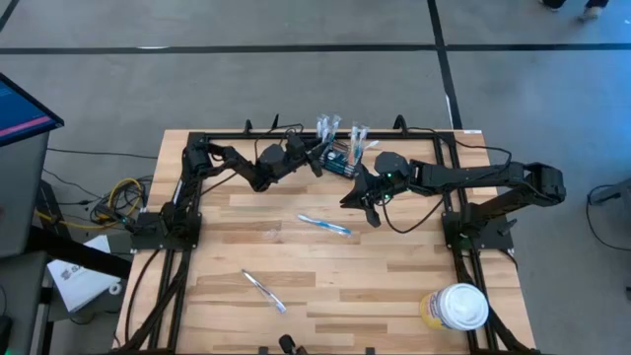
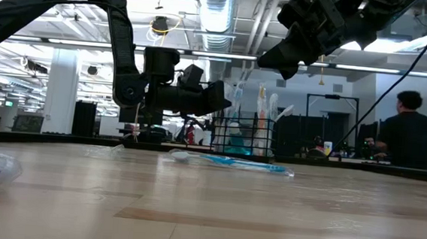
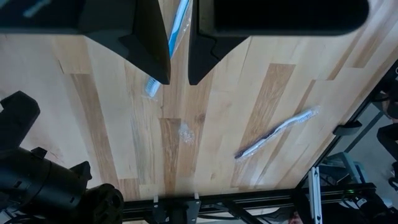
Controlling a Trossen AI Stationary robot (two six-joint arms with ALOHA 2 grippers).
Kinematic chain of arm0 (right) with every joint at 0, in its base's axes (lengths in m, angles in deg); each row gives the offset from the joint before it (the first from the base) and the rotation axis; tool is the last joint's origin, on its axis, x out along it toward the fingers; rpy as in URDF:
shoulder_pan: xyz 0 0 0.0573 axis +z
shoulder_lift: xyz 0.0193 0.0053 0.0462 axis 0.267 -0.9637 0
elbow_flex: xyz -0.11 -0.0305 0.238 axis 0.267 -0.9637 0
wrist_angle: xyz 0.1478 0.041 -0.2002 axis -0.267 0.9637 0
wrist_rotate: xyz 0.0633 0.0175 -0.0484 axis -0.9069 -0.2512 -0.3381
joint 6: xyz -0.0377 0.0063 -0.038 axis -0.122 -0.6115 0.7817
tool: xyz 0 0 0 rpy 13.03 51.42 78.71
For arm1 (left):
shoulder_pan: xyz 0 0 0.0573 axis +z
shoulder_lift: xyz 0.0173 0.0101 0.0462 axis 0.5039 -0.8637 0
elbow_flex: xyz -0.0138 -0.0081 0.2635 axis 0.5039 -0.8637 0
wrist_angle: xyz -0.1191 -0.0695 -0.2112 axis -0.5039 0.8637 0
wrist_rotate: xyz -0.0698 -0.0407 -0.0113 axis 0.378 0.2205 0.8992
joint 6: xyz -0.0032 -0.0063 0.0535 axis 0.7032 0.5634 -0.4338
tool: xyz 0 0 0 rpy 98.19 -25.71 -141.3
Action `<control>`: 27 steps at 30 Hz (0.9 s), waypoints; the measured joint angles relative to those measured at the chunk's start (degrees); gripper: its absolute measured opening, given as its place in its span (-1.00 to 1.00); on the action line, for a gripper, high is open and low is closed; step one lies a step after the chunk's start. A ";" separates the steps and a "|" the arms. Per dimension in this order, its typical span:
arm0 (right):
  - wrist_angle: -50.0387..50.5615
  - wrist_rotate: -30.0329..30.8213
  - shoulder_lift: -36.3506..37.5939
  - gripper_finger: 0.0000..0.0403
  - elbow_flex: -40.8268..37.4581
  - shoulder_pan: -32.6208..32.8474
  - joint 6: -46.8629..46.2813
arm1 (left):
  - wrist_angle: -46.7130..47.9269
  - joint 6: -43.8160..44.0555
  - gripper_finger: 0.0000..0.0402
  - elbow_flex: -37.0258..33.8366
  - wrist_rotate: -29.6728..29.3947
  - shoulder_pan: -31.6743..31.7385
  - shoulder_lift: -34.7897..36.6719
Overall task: Pick & Place toothbrushing station
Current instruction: Put the right violet toothbrush into the mesh organizer, then put the blue toothbrush into the mesh organizer
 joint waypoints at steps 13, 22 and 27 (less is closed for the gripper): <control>0.11 -0.02 -0.42 -0.76 0.02 0.00 -1.23 | 3.95 -0.02 -0.27 -3.18 0.21 0.35 5.81; 0.13 -0.04 -0.42 -0.76 0.02 0.37 -2.58 | 16.99 -1.85 -0.27 -8.77 0.16 0.02 19.05; -0.09 -0.02 -1.19 -0.76 0.02 0.46 -4.37 | 18.92 -1.50 -0.28 -12.84 0.12 -1.27 25.74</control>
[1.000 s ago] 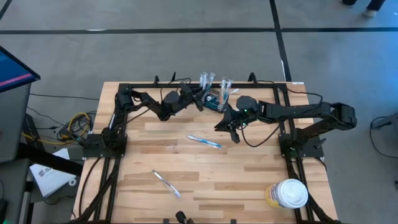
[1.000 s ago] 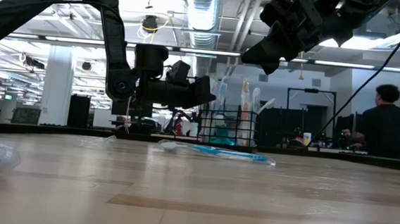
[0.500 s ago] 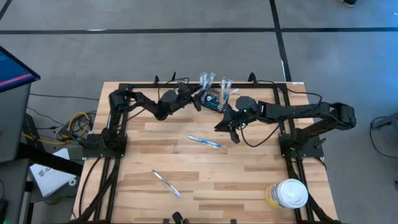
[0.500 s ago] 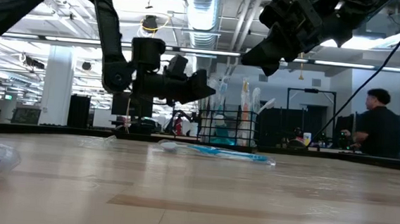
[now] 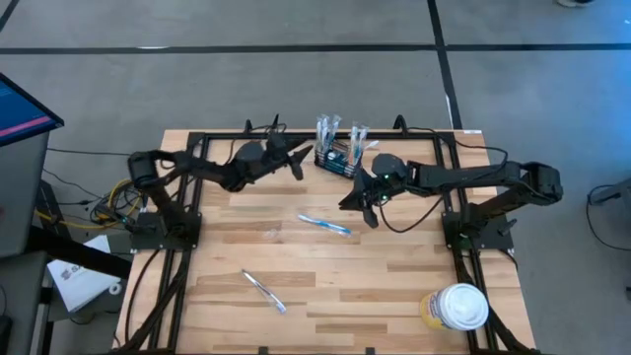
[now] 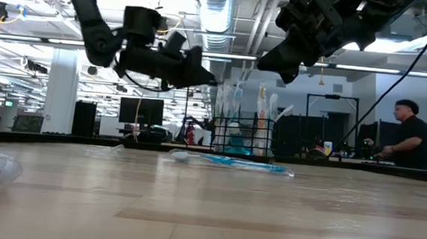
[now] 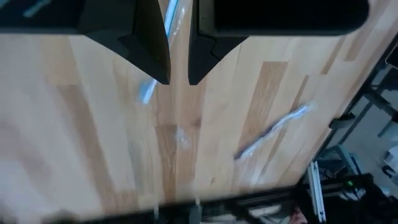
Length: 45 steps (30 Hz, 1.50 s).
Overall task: Pick & Place toothbrushing station
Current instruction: Put the blue toothbrush into the mesh organizer
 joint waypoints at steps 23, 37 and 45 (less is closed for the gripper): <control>1.77 -0.07 -19.80 -0.76 2.73 5.33 -9.17 | 0.14 -0.04 -0.28 -12.39 0.05 -10.57 13.05; 9.27 5.83 -21.74 -0.65 6.12 4.98 -5.66 | 1.41 -0.04 -0.28 -12.39 -0.04 -13.50 13.05; 9.63 6.25 -21.74 -0.45 6.12 5.20 -5.57 | 2.23 -0.04 -0.28 -12.39 -0.02 -14.19 13.05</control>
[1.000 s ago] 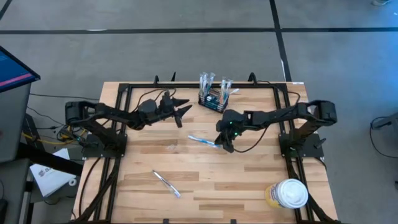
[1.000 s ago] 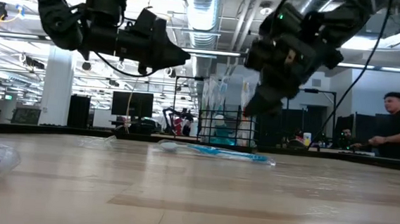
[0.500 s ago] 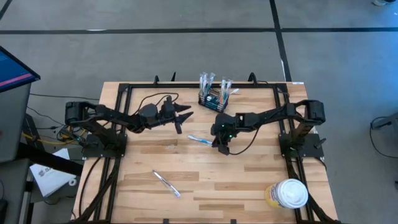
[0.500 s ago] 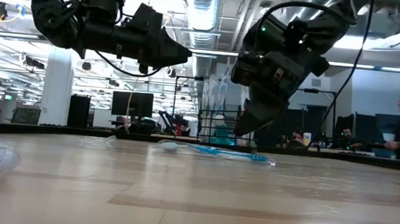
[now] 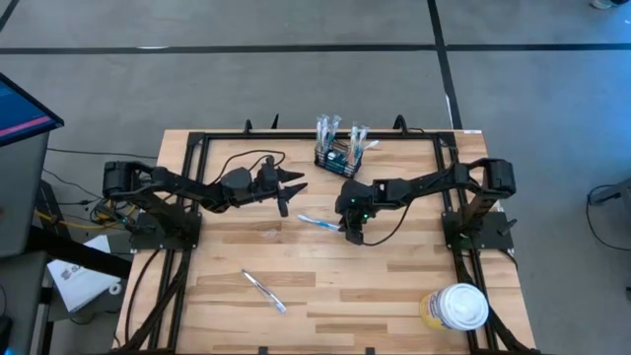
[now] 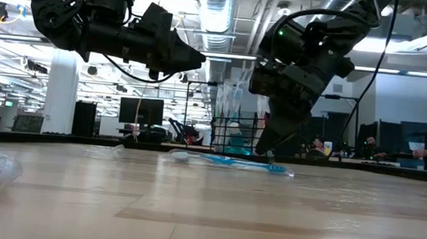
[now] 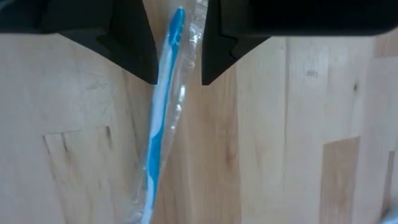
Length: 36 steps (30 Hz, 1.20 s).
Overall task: Pick & Place toothbrushing station
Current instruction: Put the blue toothbrush into the mesh organizer
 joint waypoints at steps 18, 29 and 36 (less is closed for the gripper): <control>-0.16 4.57 -6.15 -0.33 0.92 2.24 -0.13 | 1.83 0.00 -0.28 -0.02 0.07 0.02 0.00; 0.54 8.02 -6.03 -0.85 0.76 3.28 -1.28 | 1.83 0.00 -0.28 -0.02 0.07 0.02 0.00; 0.10 7.76 -4.65 -0.95 0.61 3.15 -2.77 | 1.83 0.00 -0.28 -0.02 0.04 0.02 -0.02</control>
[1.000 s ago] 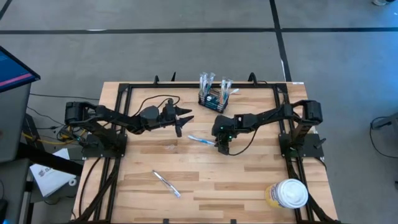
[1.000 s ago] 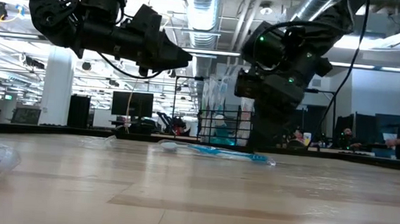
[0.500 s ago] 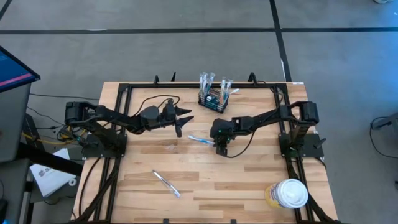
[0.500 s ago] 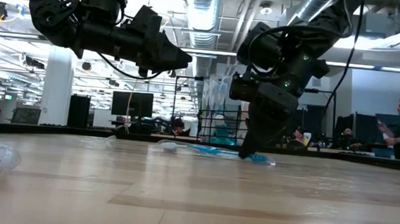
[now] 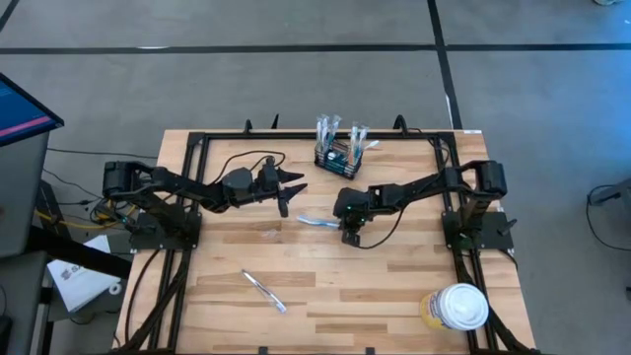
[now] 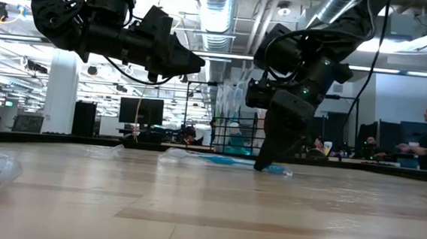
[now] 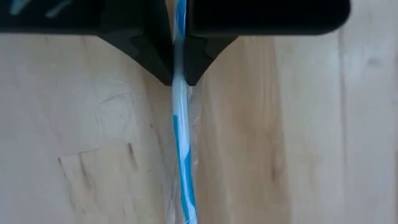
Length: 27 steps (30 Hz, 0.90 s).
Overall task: Pick & Place toothbrushing station
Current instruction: Put the blue toothbrush into the mesh organizer
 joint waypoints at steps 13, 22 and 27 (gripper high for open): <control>3.66 2.38 12.25 -0.96 -0.17 -0.94 2.15 | -0.27 0.00 -0.28 0.00 -0.04 0.02 0.00; 9.77 8.42 19.45 -0.96 -0.06 -3.39 3.60 | -6.39 0.01 -0.28 -0.04 -0.09 0.02 0.00; 10.71 8.50 23.68 -0.96 -0.06 -4.55 5.82 | -9.95 0.00 -0.28 -0.04 -0.39 0.02 0.00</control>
